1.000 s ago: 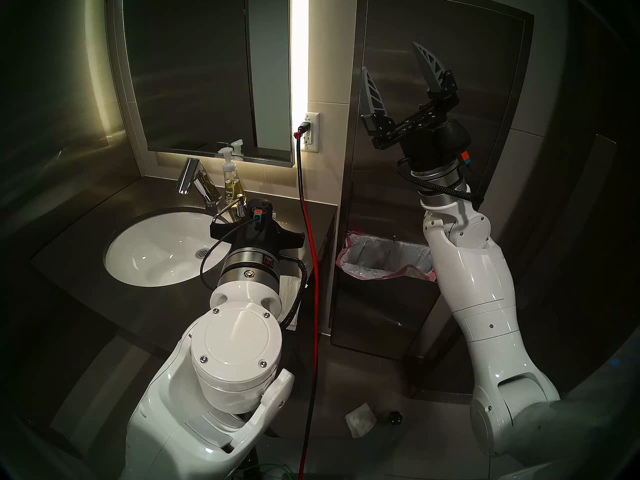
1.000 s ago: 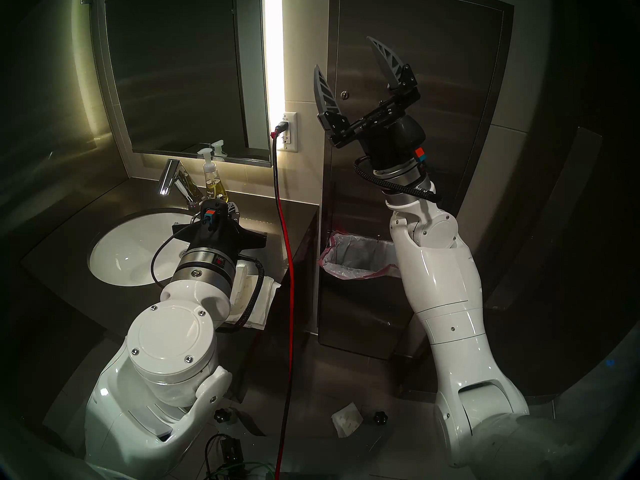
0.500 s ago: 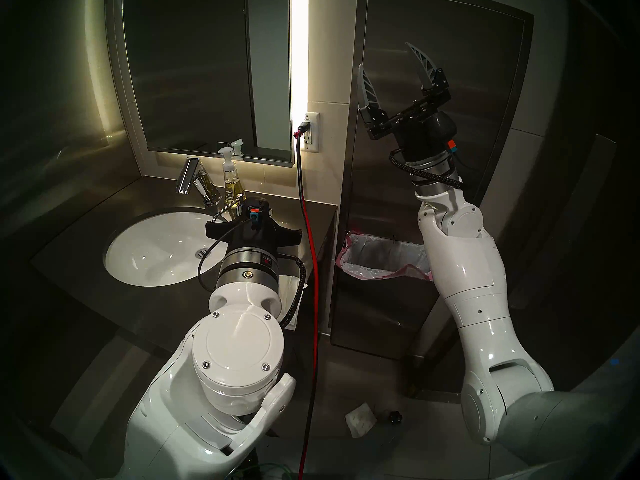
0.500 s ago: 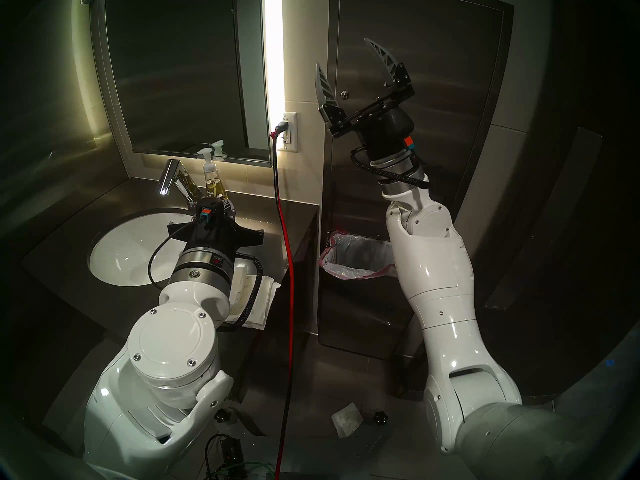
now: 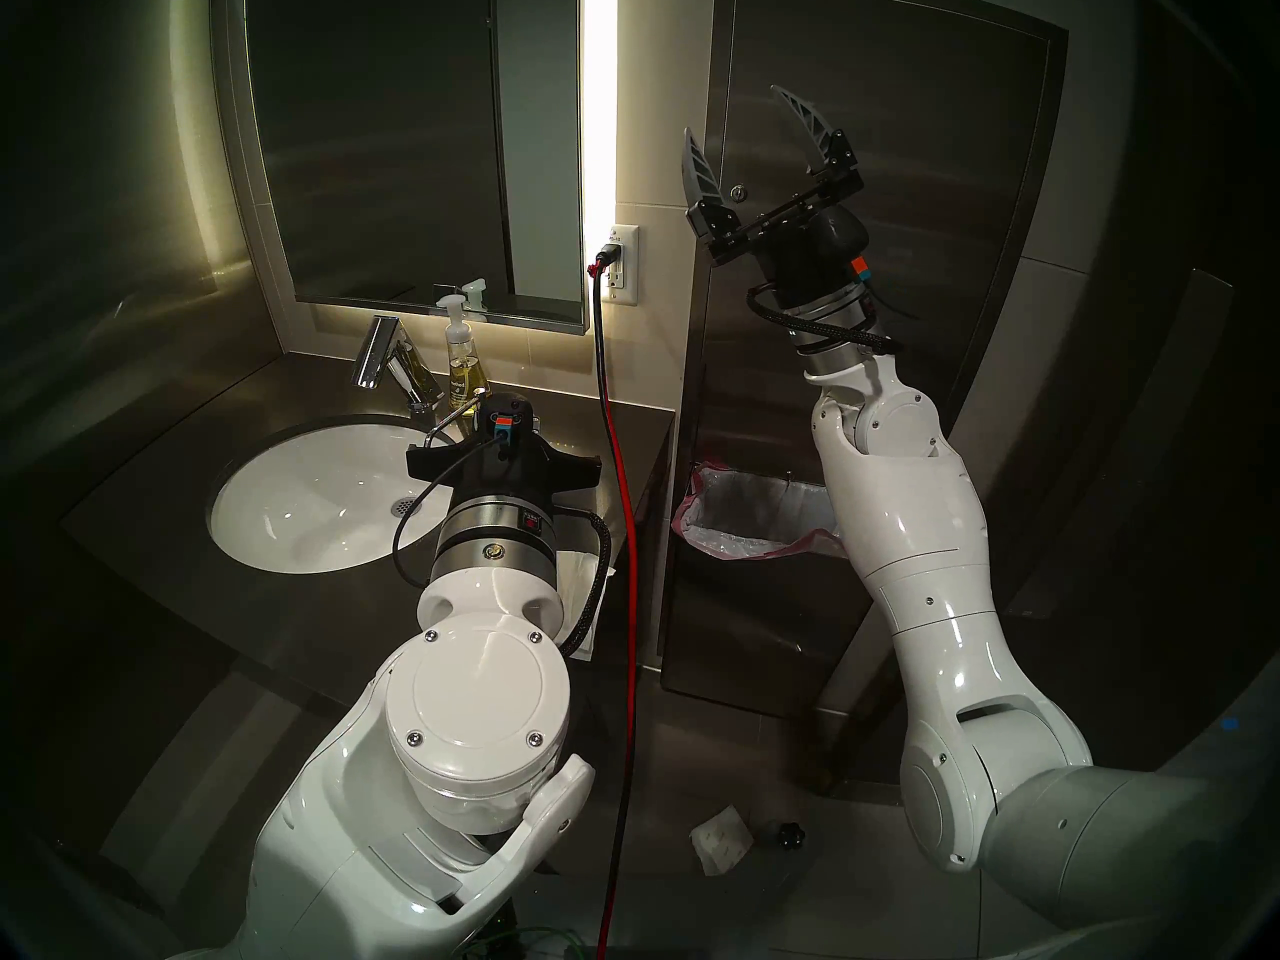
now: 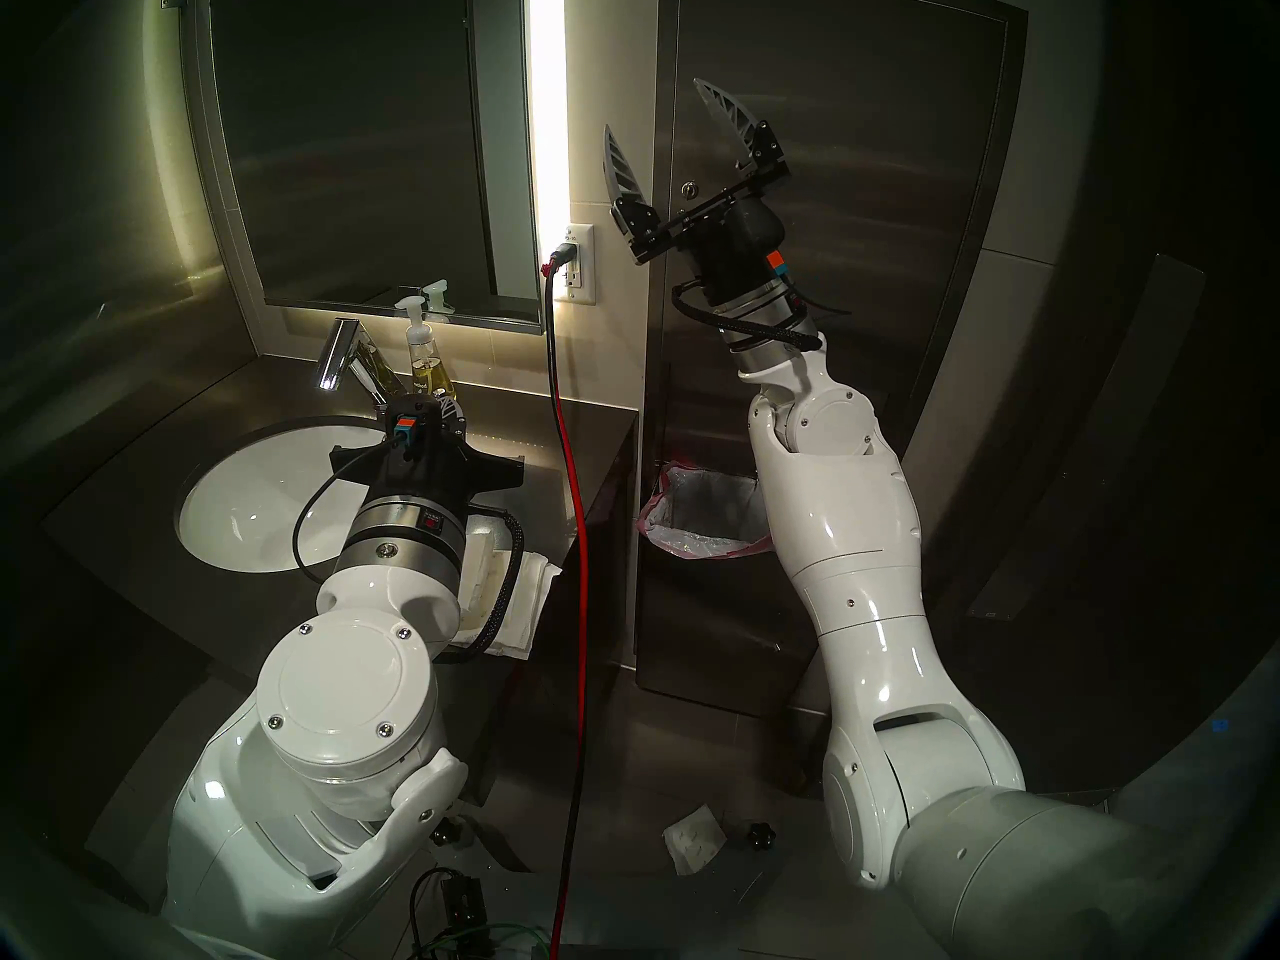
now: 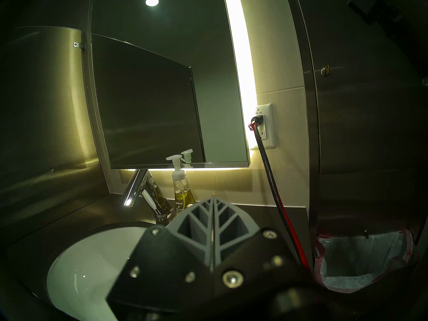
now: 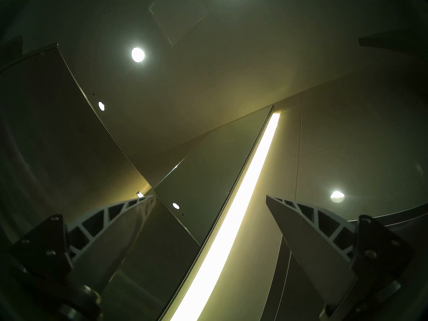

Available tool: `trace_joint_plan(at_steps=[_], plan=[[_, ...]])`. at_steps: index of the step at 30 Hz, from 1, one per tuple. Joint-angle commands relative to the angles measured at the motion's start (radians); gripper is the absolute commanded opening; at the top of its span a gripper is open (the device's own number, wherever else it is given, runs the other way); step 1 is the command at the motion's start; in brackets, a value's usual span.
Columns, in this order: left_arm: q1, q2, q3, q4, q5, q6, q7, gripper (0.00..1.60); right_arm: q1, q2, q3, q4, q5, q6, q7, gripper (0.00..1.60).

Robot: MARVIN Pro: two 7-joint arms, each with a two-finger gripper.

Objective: Twist key and open towel dispenser

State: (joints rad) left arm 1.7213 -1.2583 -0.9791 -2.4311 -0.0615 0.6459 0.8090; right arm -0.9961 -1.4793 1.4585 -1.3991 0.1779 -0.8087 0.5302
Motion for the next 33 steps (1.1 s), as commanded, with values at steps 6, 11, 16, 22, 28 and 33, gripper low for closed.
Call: trace_joint_plan(at_steps=[6, 11, 16, 22, 28, 33], plan=[[-0.023, 0.013, 0.006, -0.012, -0.022, -0.024, 0.050, 0.21, 0.042, -0.037, 0.017, -0.009, -0.090, 0.027, -0.055, 1.60], [-0.027, 0.019, 0.012, -0.012, -0.036, -0.030, 0.070, 0.21, 0.031, -0.050, 0.021, -0.020, -0.129, 0.035, -0.074, 1.60], [-0.031, 0.023, 0.016, -0.012, -0.047, -0.035, 0.085, 0.21, 0.013, -0.064, 0.028, -0.020, -0.155, 0.050, -0.096, 1.60], [-0.038, 0.031, 0.023, -0.012, -0.066, -0.044, 0.114, 0.21, -0.016, -0.079, 0.033, -0.017, -0.204, 0.077, -0.123, 1.60], [-0.043, 0.037, 0.028, -0.012, -0.080, -0.051, 0.134, 0.21, -0.032, -0.090, 0.040, -0.024, -0.238, 0.096, -0.144, 1.60], [-0.049, 0.044, 0.035, -0.012, -0.094, -0.058, 0.156, 0.21, -0.048, -0.104, 0.044, -0.036, -0.273, 0.111, -0.166, 1.60]])
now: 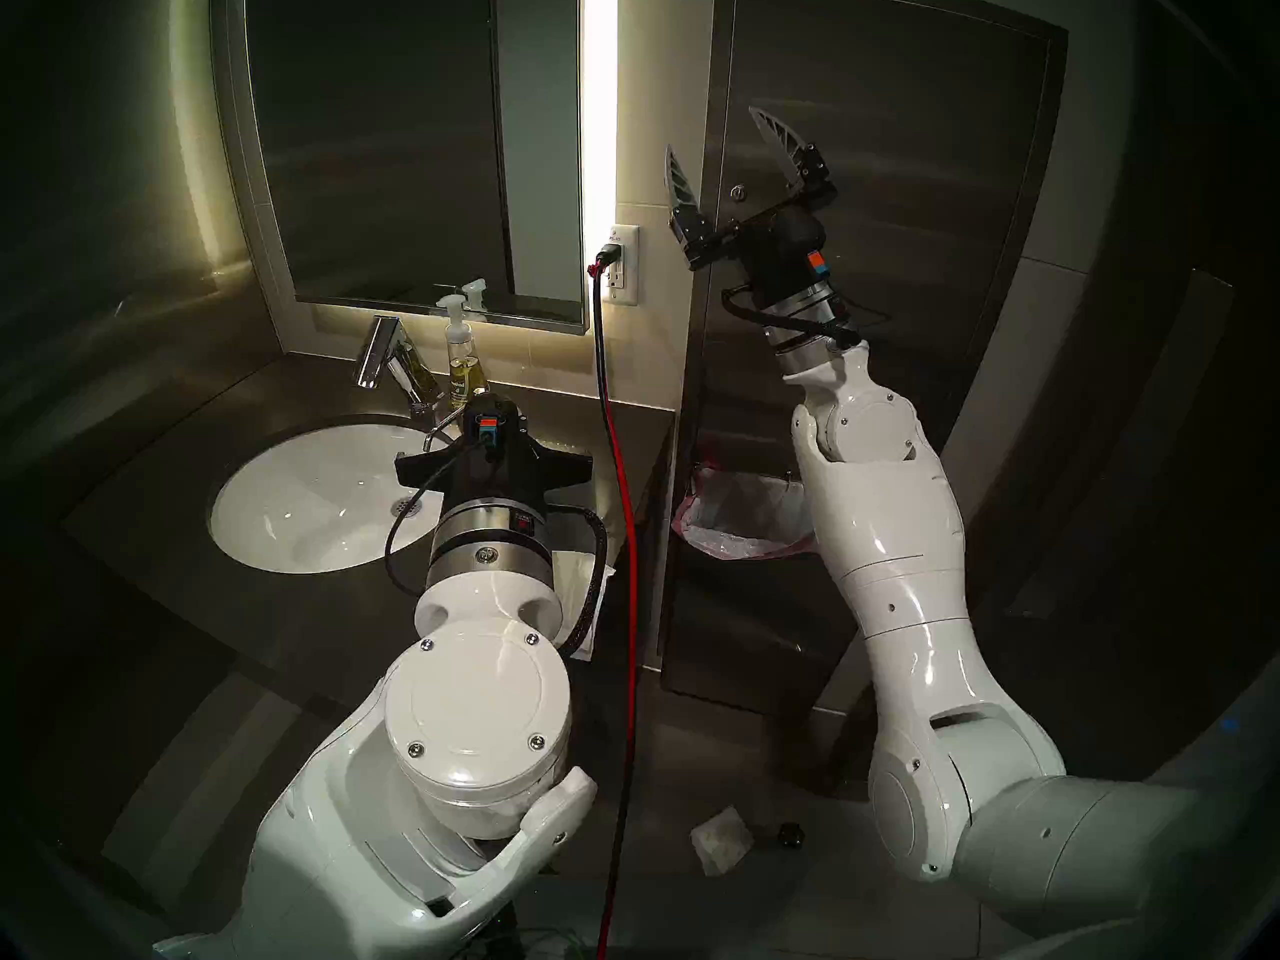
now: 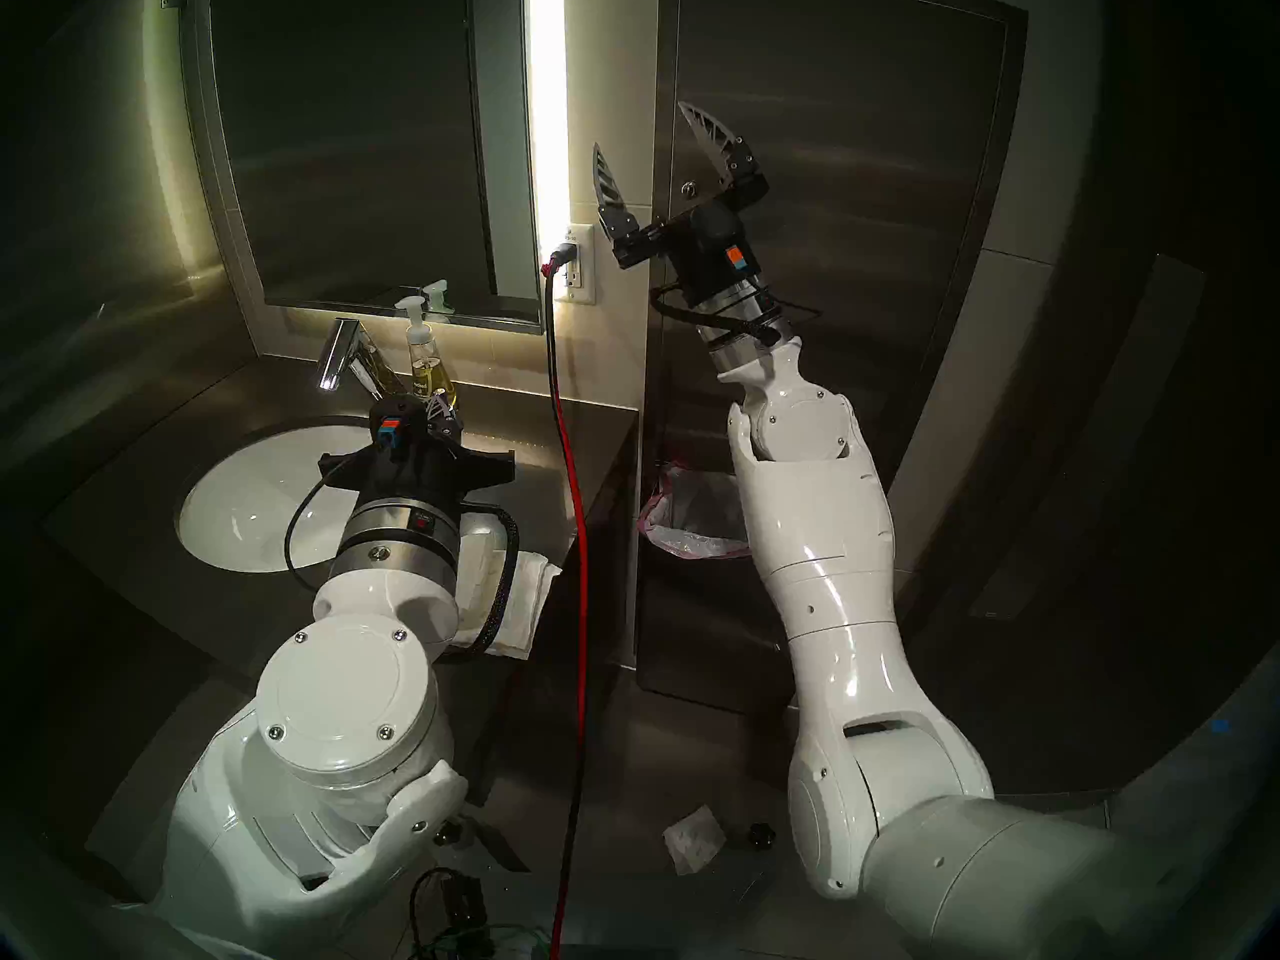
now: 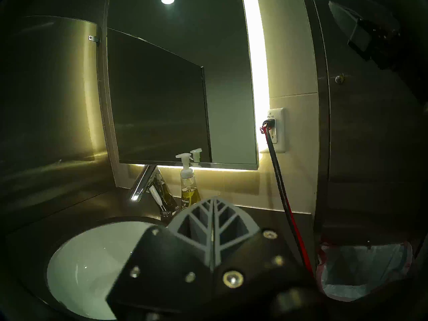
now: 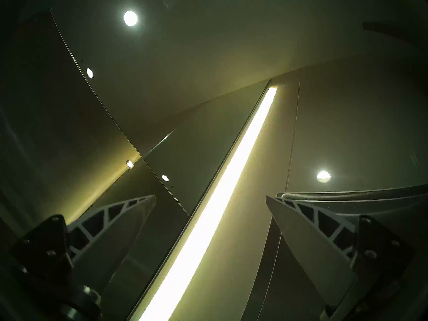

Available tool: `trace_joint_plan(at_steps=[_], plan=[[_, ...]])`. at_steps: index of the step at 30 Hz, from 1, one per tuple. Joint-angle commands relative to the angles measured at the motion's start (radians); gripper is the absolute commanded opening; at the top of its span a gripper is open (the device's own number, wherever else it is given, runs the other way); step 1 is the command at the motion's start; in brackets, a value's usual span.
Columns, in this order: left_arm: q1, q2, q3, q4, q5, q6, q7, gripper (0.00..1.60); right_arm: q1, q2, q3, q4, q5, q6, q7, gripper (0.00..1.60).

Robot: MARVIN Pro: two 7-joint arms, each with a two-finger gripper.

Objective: Twist key and open towel dispenser

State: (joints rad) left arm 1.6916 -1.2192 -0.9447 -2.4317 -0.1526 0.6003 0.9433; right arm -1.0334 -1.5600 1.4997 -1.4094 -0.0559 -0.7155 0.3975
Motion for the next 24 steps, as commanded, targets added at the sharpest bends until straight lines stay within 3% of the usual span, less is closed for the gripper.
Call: trace_joint_plan(at_steps=[1, 24], plan=[[-0.021, 0.006, 0.002, -0.012, -0.006, -0.014, 0.026, 0.21, -0.012, -0.025, -0.001, -0.031, -0.046, 0.015, -0.033, 1.60], [-0.052, 0.033, 0.030, -0.012, -0.064, -0.042, 0.119, 0.21, -0.051, -0.056, -0.014, -0.107, -0.177, 0.046, -0.091, 1.60]])
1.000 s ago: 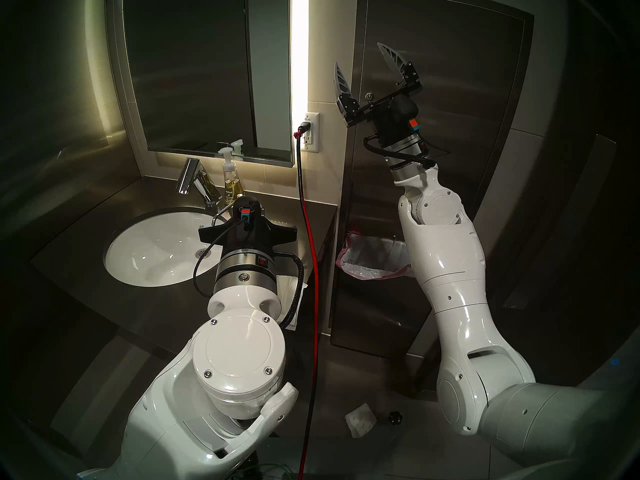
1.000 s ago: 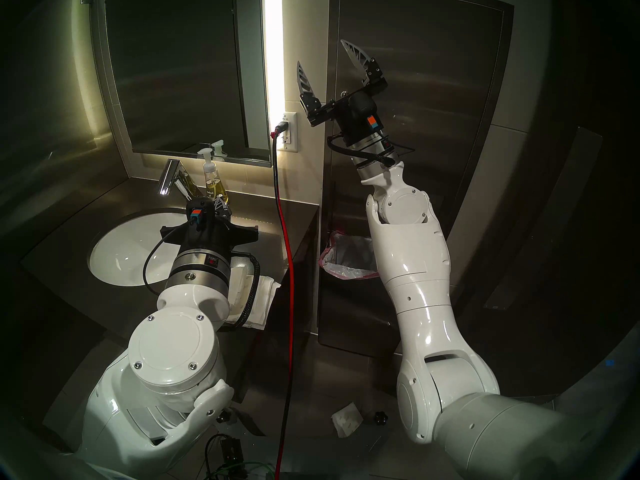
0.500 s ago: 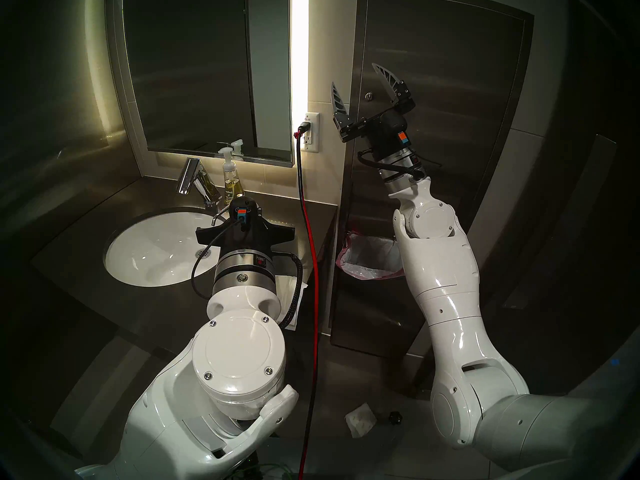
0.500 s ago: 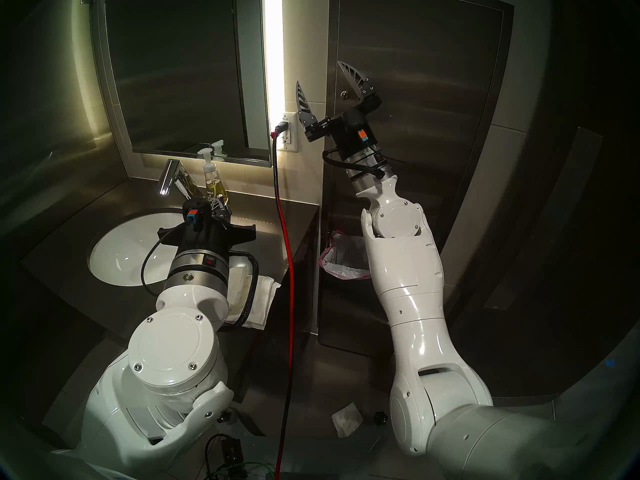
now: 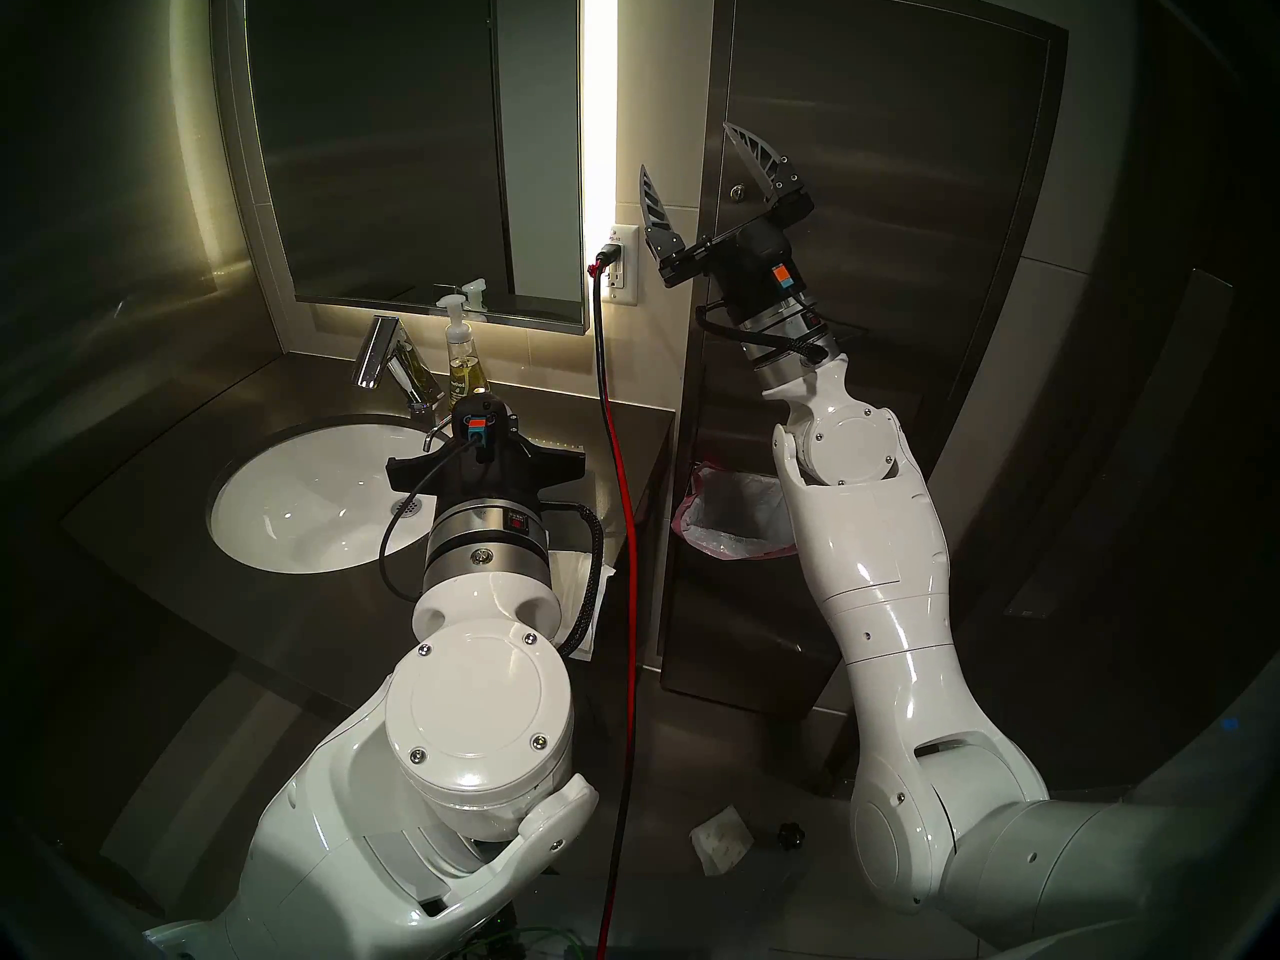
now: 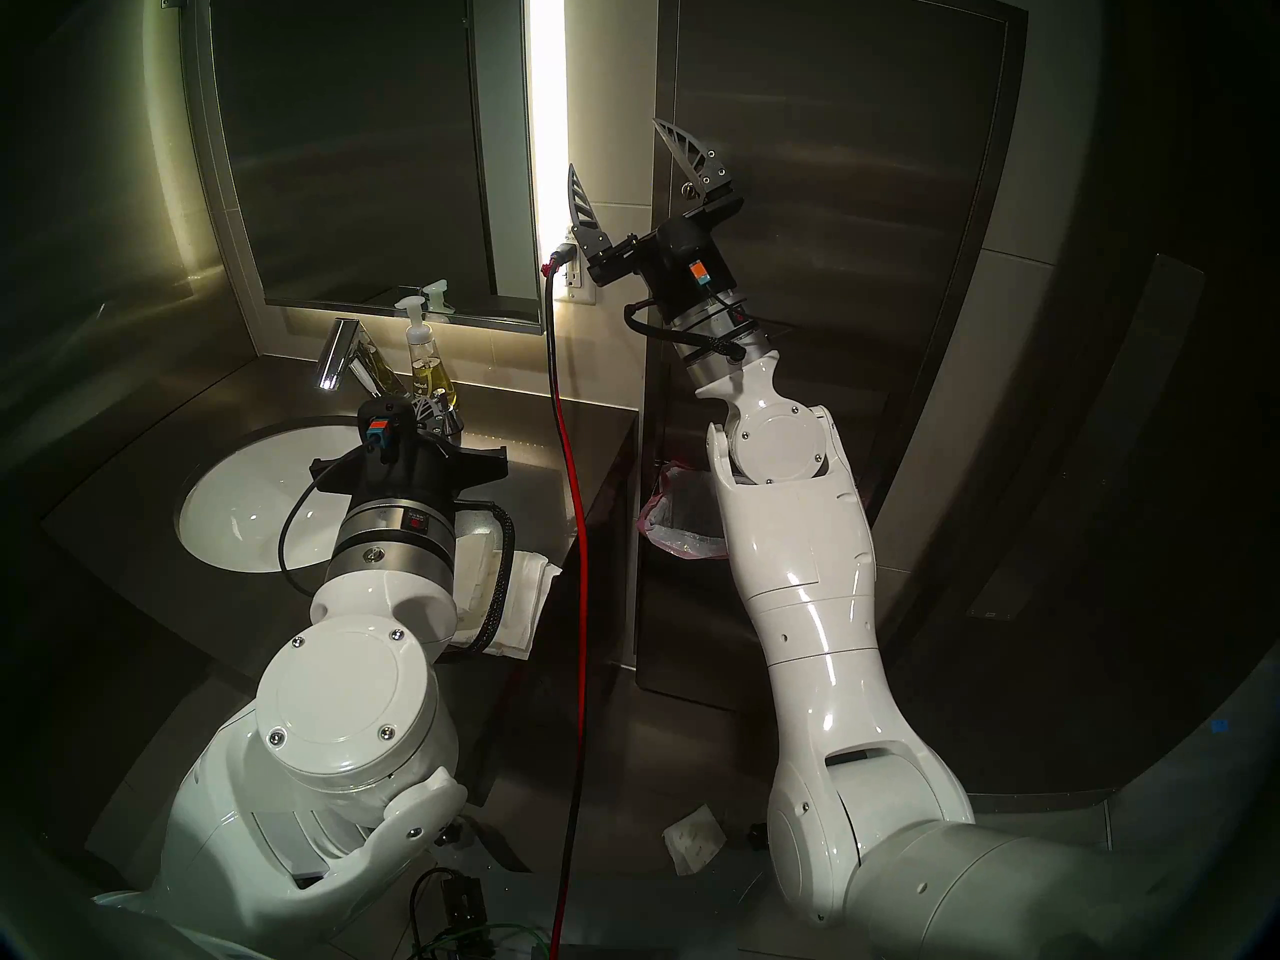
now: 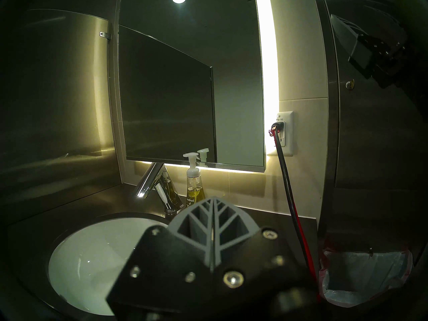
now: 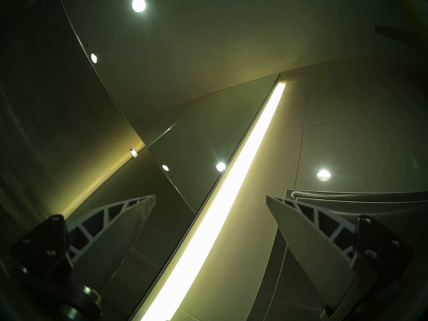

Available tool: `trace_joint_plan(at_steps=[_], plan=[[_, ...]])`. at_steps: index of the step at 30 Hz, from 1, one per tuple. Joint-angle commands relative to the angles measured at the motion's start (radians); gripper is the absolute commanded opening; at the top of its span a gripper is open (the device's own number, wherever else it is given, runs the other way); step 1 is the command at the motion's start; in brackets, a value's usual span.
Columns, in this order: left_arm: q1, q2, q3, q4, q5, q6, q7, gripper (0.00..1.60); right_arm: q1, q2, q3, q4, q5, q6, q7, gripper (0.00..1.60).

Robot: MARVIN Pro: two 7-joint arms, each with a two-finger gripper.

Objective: Twist key and open towel dispenser

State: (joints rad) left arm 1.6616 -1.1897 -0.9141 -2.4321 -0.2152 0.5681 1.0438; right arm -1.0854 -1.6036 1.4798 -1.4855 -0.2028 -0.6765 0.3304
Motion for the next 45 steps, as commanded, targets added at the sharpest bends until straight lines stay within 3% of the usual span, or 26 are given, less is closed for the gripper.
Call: trace_joint_plan(at_steps=[1, 11, 24, 45], plan=[[-0.024, 0.005, 0.002, -0.011, -0.005, -0.011, 0.024, 0.21, -0.001, -0.014, 0.006, -0.034, -0.038, 0.010, -0.028, 1.60], [-0.040, 0.017, 0.015, -0.011, -0.030, -0.021, 0.066, 0.21, -0.016, -0.031, 0.012, -0.056, -0.090, 0.039, -0.058, 1.60], [-0.057, 0.030, 0.028, -0.011, -0.062, -0.032, 0.112, 0.21, -0.022, -0.076, 0.043, -0.002, -0.149, 0.203, -0.106, 1.60], [-0.085, 0.047, 0.048, -0.011, -0.110, -0.045, 0.180, 0.21, 0.055, -0.156, 0.068, 0.080, -0.231, 0.462, -0.212, 1.60]])
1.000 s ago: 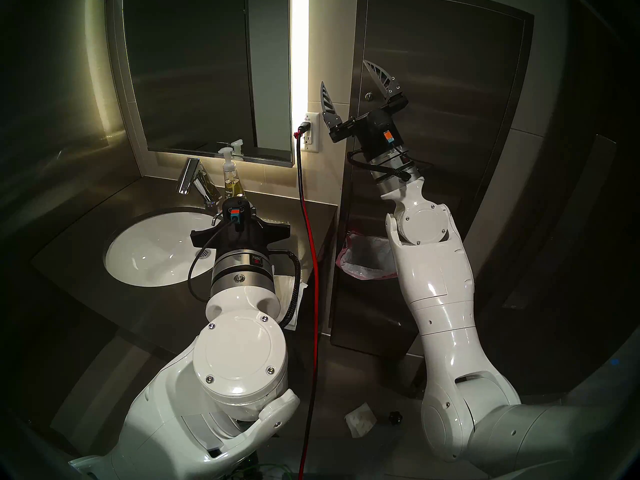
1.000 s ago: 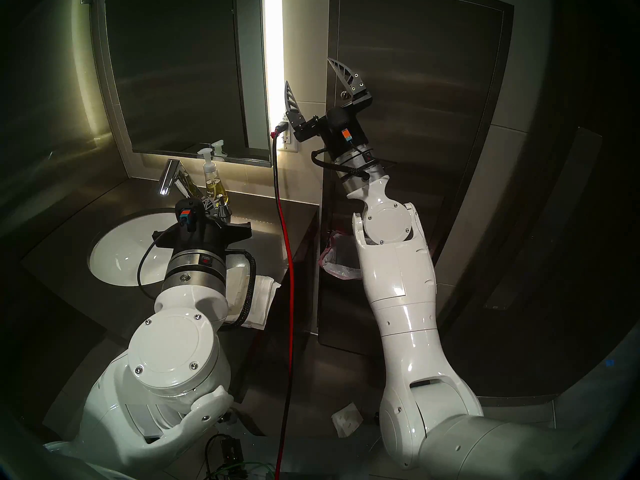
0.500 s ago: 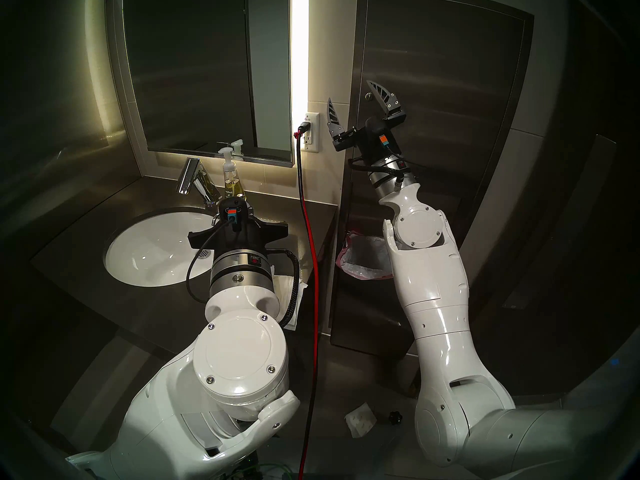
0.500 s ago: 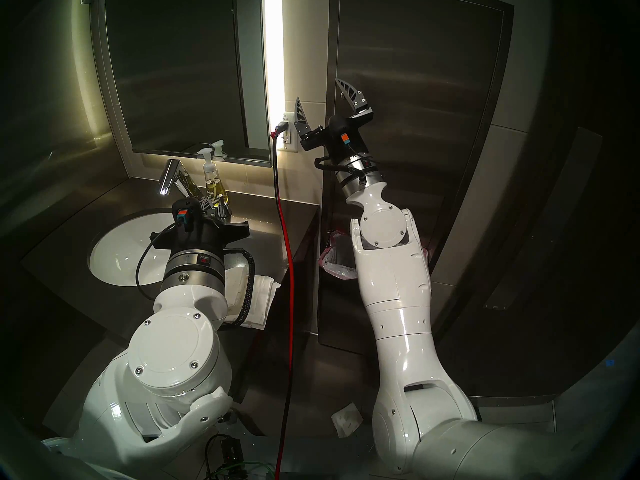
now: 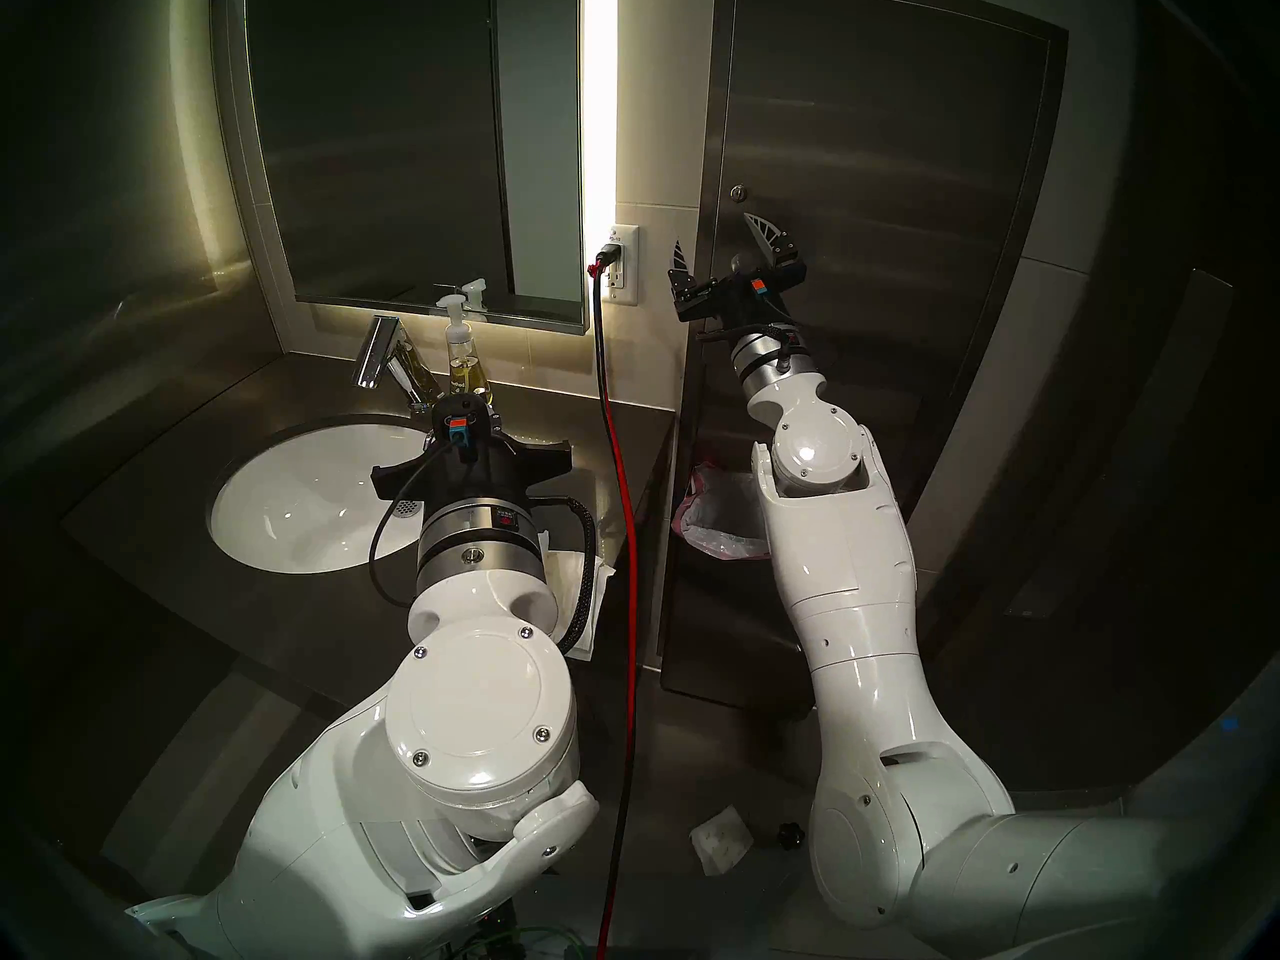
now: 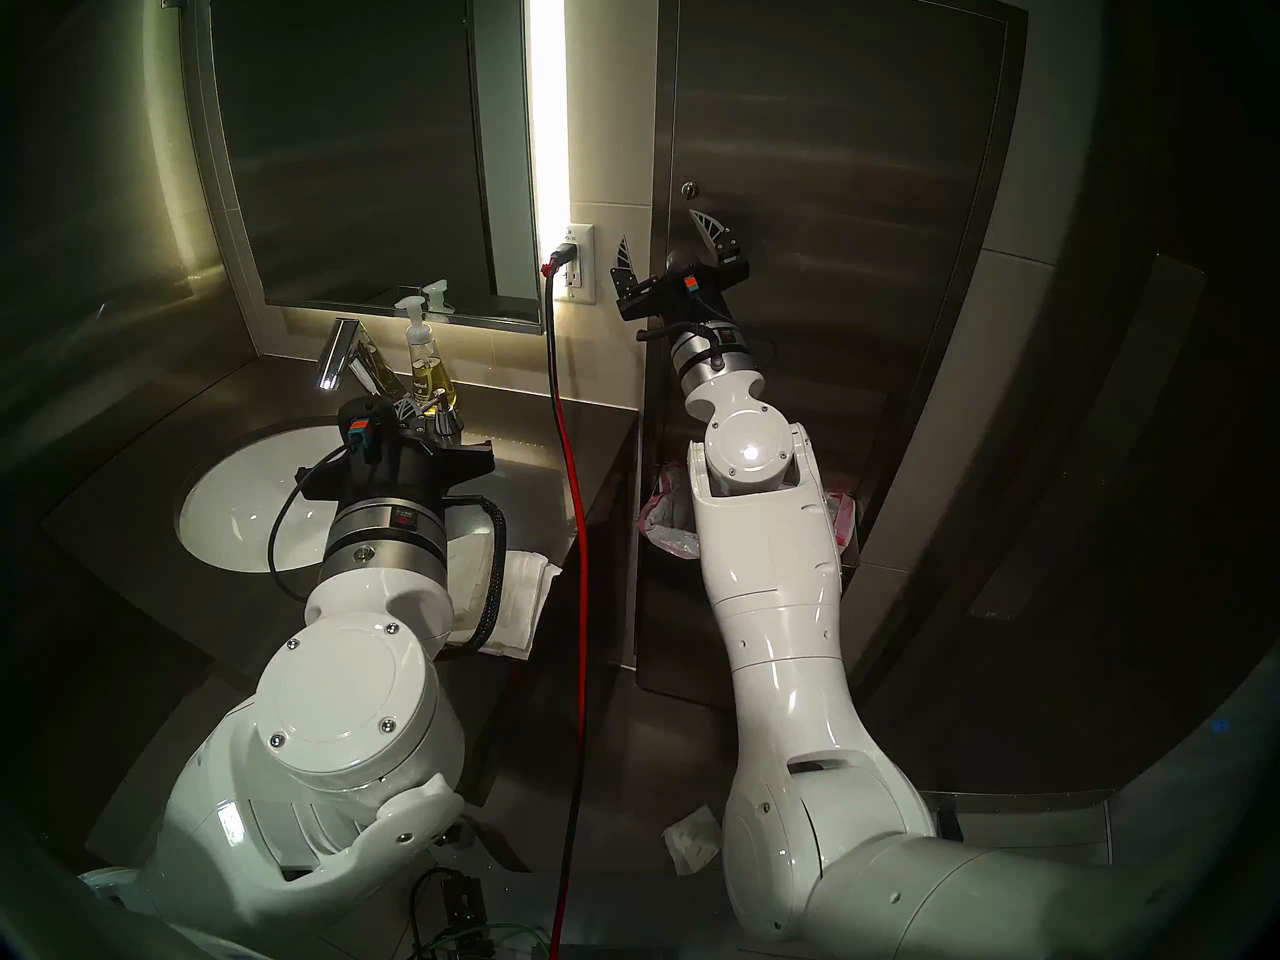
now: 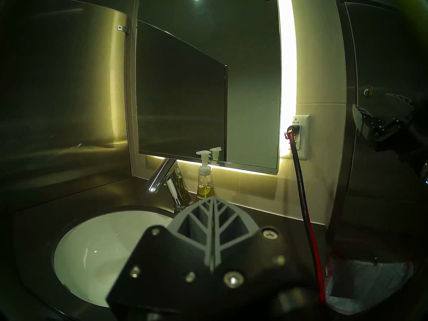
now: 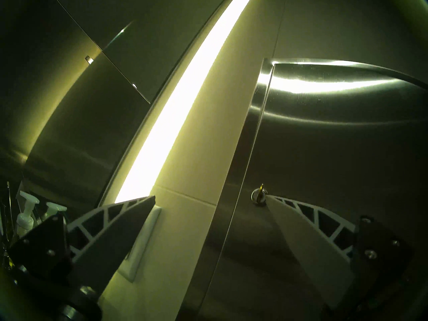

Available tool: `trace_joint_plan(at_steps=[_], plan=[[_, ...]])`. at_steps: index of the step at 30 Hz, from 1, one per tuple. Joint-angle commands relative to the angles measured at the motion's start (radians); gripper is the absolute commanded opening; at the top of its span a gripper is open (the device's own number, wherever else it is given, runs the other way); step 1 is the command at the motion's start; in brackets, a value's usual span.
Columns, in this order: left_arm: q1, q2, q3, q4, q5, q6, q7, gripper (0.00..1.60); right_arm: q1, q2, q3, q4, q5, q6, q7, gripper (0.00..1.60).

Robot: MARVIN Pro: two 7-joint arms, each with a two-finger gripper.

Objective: Twist key and open towel dispenser

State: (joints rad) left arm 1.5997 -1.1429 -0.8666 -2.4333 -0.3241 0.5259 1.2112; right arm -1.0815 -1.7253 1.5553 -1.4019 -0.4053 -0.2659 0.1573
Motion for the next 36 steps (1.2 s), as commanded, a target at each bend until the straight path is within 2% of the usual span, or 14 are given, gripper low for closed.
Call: trace_joint_plan(at_steps=[1, 11, 36], plan=[[-0.025, 0.001, 0.000, -0.010, -0.003, -0.003, 0.015, 0.21, 0.053, -0.036, -0.007, -0.002, -0.032, 0.058, -0.043, 1.60], [-0.040, 0.008, 0.011, -0.010, -0.027, -0.008, 0.046, 0.21, 0.099, -0.056, -0.004, 0.016, -0.076, 0.144, -0.099, 1.60], [-0.080, 0.022, 0.034, -0.010, -0.083, -0.015, 0.121, 0.21, 0.190, -0.086, -0.004, 0.059, -0.162, 0.277, -0.220, 1.60]])
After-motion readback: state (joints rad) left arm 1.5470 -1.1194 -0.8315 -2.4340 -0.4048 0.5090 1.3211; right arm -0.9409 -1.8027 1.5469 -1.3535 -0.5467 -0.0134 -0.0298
